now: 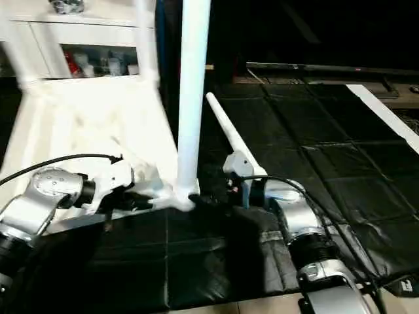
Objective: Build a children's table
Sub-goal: Rotate leg to tighten
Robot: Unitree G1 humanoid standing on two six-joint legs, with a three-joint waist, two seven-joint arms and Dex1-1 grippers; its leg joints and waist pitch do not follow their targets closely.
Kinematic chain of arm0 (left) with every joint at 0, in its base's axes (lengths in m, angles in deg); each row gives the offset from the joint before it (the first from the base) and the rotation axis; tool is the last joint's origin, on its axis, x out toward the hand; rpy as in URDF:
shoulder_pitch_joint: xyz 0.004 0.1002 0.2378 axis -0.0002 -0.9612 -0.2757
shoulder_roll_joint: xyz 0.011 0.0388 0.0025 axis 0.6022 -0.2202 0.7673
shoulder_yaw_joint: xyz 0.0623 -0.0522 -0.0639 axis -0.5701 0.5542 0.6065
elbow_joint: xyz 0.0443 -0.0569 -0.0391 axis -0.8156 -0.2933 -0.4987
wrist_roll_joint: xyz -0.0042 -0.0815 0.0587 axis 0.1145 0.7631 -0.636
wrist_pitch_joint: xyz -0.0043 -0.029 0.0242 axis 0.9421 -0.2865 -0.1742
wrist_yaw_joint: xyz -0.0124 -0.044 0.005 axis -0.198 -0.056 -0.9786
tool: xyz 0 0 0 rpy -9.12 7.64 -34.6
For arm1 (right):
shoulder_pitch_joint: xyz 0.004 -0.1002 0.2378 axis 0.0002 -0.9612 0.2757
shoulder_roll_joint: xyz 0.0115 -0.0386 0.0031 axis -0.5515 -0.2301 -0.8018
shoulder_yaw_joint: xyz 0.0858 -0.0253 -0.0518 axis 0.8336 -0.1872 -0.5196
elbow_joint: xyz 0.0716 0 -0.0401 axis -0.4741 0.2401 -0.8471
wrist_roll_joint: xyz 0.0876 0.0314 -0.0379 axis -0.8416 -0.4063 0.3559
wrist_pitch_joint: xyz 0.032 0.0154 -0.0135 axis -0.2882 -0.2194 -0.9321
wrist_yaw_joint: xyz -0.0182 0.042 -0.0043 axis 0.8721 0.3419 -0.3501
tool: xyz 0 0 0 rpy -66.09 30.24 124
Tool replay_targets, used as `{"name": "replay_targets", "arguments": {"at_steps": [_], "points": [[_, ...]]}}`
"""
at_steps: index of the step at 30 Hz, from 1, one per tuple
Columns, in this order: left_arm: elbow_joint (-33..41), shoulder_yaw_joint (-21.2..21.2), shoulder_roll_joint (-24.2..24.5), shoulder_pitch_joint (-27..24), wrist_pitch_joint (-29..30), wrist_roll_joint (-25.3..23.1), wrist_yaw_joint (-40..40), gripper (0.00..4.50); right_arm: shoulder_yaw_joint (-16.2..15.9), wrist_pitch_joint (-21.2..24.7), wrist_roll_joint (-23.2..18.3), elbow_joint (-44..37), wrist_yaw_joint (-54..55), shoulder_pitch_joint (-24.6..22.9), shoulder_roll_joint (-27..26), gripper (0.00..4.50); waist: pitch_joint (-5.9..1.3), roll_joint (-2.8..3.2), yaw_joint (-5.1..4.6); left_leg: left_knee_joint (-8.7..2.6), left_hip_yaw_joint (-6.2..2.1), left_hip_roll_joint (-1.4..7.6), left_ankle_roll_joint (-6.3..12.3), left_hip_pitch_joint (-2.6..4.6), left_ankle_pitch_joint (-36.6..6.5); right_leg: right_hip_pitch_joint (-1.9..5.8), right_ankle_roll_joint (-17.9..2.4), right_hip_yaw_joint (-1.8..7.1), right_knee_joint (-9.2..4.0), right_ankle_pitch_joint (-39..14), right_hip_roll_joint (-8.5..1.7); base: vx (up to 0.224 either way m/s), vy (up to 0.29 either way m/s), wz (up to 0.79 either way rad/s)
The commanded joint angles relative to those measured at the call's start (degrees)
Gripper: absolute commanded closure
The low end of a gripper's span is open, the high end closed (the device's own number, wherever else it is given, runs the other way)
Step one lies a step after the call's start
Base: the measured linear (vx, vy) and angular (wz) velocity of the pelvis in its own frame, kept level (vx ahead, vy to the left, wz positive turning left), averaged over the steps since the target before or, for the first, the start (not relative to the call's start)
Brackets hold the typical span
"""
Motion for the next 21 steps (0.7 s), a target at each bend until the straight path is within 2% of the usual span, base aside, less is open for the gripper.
{"name": "replay_targets", "arguments": {"at_steps": [1, 3, 6, 9, 11, 13, 16, 19, 21], "points": [[0.51, -2.89, -0.98, 1.62, -2.63, -0.06, 3.45, 4.5, -1.23, -1.29, 0.57, -1.05, -2.32, 0.16, 0.54, 0.05, -4.06, 1.2, -0.46, -3.83, -0.33, 1.99, 1.27, 0.79, -13.41, 2.8, -8.95, 3.66, -4.61, -15.37, -5.11, 0.0, 0.0, 0.0], [-0.33, -3.56, -1.33, 2.18, -4.43, -0.43, 4.49, 4.5, -2.89, -2.01, 1.52, -0.9, -4.65, 0.26, 0.73, 0.05, -4.06, 1.16, -0.02, -3.82, -0.29, 2.04, 1.18, 0.86, -13.65, 2.74, -8.84, 3.67, -4.59, -15.69, -5.11, 0.0, 0.0, 0.0], [-0.73, -4.24, -1.51, 2.55, -5.84, -0.44, 5.81, 4.5, -4.6, -2.08, 2.23, -0.73, -6.58, 0.41, 1.14, 0.05, -4.1, 1.17, 0.1, -3.85, -0.39, 2.09, 1.08, 0.72, -13.36, 2.86, -8.72, 3.63, -4.54, -15.84, -5.19, 0.0, 0.0, 0.0], [-0.79, -4.84, -1.32, 2.62, -6.8, -0.77, 6.73, 4.5, -4.78, -1.75, 2.04, -0.03, -7.3, 0.94, 0.92, 0.05, -4.13, 1.04, 0.09, -3.89, -0.42, 2.11, 0.92, 0.65, -13.19, 2.95, -8.58, 3.66, -4.52, -15.93, -5.28, 0.0, 0.0, 0.0], [-1.08, -5.12, -1.13, 2.71, -7.5, -0.86, 7.12, 4.5, -4.44, -1.3, 1.73, 0.49, -7.9, 1.35, 0.77, 0.41, -4.13, 1.02, 0.11, -3.87, -0.4, 2.06, 1.01, 0.63, -13.07, 2.96, -8.51, 3.65, -4.53, -16.01, -5.26, 0.0, 0.0, 0.0], [-1.57, -5.38, -0.86, 2.94, -8.25, -0.83, 7.68, 4.5, -4.39, -0.61, 0.88, 0.86, -9.48, 1.71, 0.94, 0.44, -4.16, 1.01, 0.1, -3.84, -0.42, 2.09, 1.06, 0.6, -12.98, 2.96, -8.54, 3.63, -4.48, -15.98, -5.23, 0.0, 0.0, 0.0], [-2.11, -5.37, -0.61, 3.24, -8.71, -0.8, 8.06, 4.5, -4.23, 1.31, -0.57, 0.19, -11.73, 1.52, 1.35, 0.82, -4.19, 1.05, 0.13, -3.81, -0.39, 2.17, 1.32, 0.61, -12.67, 2.98, -8.88, 3.63, -4.37, -15.11, -5.22, 0.0, 0.0, 0.0], [-2.72, -5.33, -0.53, 3.45, -9.07, -0.77, 8.37, 4.5, -4.27, 2.09, -1.13, -0.21, -12.91, 1.33, 1.69, 0.91, -4.2, 1.05, 0.12, -3.82, -0.41, 2.17, 1.3, 0.55, -12.46, 2.98, -9.11, 3.57, -4.27, -14.49, -5.16, 0.0, 0.0, 0.0], [-3.08, -5.29, -0.5, 3.56, -9.3, -0.77, 8.55, 4.5, -4.3, 2.59, -1.31, -0.48, -13.56, 1.18, 1.89, 1.29, -4.2, 1.07, 0.15, -3.78, -0.38, 2.13, 1.26, 0.59, -12.6, 3.02, -9.14, 3.58, -4.32, -14.72, -5.17, 0.0, 0.0, 0.0]]}}
